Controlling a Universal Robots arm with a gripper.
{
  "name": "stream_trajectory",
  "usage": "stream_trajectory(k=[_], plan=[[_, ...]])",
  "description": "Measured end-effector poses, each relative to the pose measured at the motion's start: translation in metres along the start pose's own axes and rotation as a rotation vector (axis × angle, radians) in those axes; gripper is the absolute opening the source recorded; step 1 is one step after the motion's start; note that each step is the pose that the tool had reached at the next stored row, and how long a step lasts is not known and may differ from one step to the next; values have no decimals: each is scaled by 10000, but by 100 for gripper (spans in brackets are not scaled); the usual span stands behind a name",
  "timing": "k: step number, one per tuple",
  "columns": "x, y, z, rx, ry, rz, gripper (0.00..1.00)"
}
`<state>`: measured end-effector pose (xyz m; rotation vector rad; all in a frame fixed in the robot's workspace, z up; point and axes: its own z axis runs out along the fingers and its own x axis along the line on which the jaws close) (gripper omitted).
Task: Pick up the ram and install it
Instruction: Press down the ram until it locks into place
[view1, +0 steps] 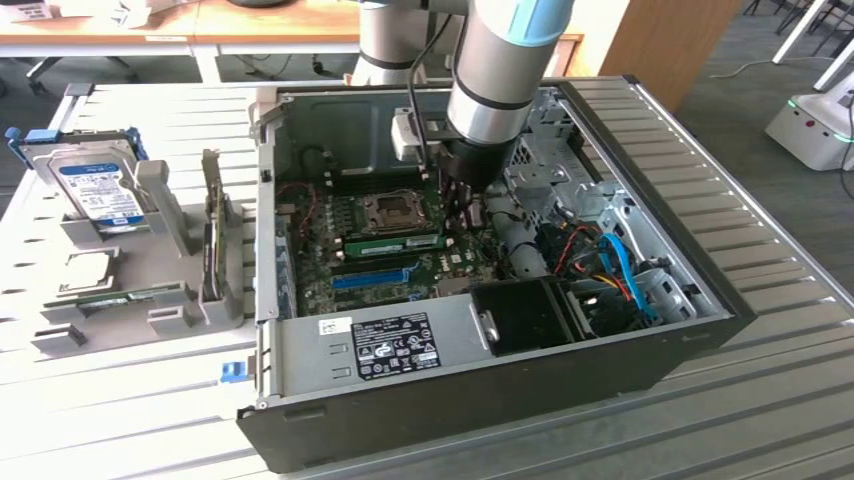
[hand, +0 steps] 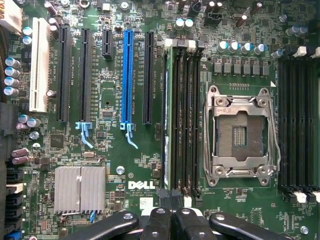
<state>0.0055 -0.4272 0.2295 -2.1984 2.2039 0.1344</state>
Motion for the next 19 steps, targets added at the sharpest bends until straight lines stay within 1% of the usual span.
stream_trajectory(k=[6,9,14,16,19], plan=[[-9,0,3,0,1,0,11],[-6,-1,35,0,0,0,11],[-6,-2,39,0,2,0,11],[-3,-3,66,0,-4,0,11],[-3,-3,67,0,-7,0,11]])
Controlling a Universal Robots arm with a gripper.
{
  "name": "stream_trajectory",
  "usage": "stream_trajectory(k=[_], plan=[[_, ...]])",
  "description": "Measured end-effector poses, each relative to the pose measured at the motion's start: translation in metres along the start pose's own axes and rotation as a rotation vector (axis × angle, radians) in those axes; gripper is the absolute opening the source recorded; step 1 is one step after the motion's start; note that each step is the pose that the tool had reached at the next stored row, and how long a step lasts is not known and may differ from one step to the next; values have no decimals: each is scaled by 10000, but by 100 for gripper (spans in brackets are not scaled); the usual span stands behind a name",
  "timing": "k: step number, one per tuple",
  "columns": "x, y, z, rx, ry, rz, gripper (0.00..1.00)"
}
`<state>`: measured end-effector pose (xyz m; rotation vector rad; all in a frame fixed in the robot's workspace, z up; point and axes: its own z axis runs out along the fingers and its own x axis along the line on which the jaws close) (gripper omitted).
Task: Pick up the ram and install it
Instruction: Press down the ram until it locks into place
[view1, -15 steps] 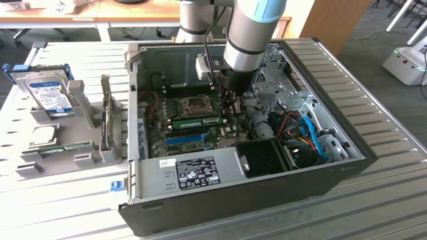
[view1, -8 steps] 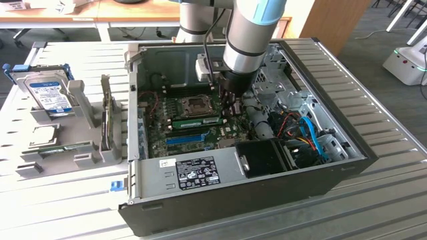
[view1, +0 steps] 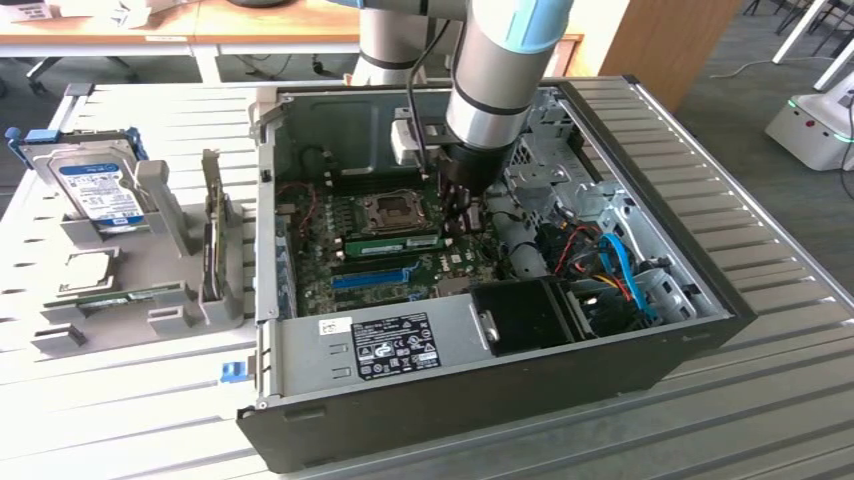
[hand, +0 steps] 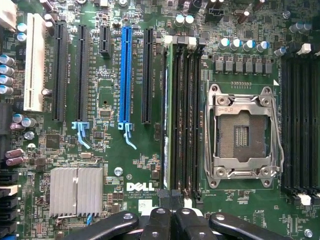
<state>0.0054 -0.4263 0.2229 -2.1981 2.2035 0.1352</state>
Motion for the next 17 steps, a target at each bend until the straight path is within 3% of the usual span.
stream_trajectory(k=[17], plan=[[0,0,8,0,0,0,11]])
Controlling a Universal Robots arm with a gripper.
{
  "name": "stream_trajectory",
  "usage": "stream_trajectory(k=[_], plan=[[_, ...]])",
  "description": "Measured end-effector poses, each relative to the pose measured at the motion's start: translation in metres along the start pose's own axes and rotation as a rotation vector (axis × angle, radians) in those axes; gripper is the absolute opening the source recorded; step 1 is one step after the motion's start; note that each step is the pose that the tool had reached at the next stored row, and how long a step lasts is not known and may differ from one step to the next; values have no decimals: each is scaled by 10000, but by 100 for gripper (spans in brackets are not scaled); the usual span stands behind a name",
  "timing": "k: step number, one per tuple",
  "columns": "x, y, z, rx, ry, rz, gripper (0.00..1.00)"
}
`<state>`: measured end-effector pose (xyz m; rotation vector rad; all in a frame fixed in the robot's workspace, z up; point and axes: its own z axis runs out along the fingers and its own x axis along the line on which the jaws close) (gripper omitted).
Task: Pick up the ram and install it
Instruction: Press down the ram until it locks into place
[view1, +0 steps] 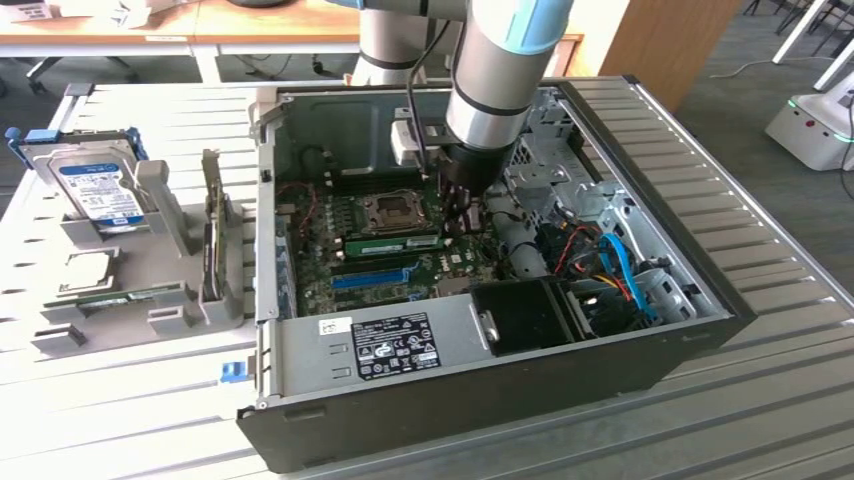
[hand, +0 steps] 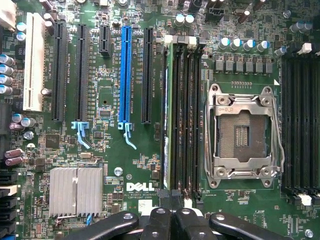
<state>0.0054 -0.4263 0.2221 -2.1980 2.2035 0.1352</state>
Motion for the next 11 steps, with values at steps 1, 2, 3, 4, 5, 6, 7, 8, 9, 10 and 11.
stream_trajectory(k=[1,2,3,4,5,6,7,8,9,10,11], plan=[[0,0,1,0,1,0,11],[0,0,1,0,1,0,11],[0,0,1,0,1,0,11],[0,0,2,0,0,0,11],[0,0,2,0,-1,0,11],[0,0,2,1,-1,0,11],[0,0,2,0,-1,0,11],[0,0,2,0,-1,-1,11],[0,0,2,1,-1,0,11],[0,0,3,1,-1,-1,11],[0,0,3,1,-1,0,11]])
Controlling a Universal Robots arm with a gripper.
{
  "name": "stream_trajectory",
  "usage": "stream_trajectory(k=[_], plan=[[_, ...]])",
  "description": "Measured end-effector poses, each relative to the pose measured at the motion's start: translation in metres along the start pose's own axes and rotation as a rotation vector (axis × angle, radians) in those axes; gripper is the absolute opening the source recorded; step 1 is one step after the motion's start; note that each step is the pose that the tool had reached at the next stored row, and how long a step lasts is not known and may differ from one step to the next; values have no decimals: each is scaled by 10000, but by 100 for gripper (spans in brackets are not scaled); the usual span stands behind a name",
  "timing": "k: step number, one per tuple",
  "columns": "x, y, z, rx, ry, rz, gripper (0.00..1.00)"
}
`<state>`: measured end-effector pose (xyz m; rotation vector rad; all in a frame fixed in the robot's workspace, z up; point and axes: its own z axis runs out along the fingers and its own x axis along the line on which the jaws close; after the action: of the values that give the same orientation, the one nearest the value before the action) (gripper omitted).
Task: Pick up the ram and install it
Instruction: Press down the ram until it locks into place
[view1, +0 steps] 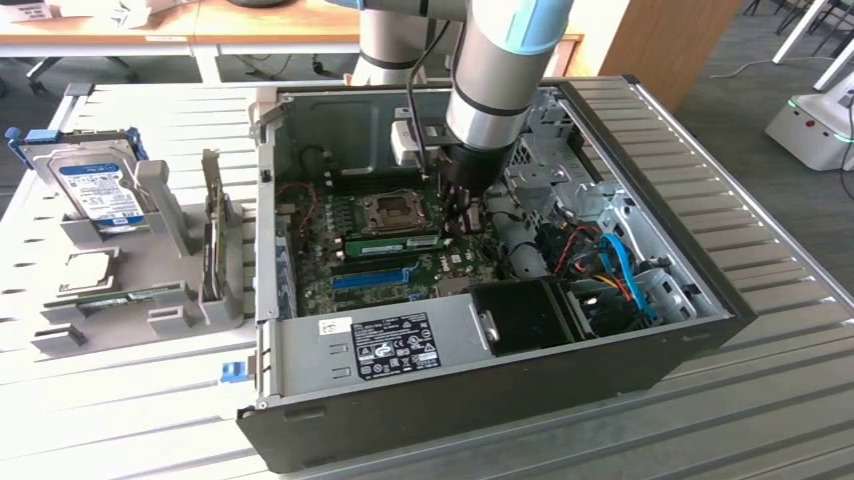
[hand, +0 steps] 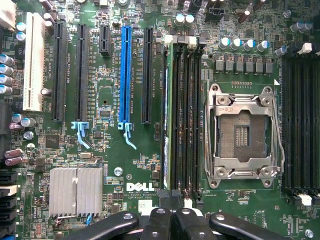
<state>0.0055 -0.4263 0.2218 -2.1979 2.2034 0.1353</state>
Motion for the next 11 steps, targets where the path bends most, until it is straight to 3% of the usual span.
stream_trajectory(k=[11], plan=[[-3,2,-28,0,-1,1,11]])
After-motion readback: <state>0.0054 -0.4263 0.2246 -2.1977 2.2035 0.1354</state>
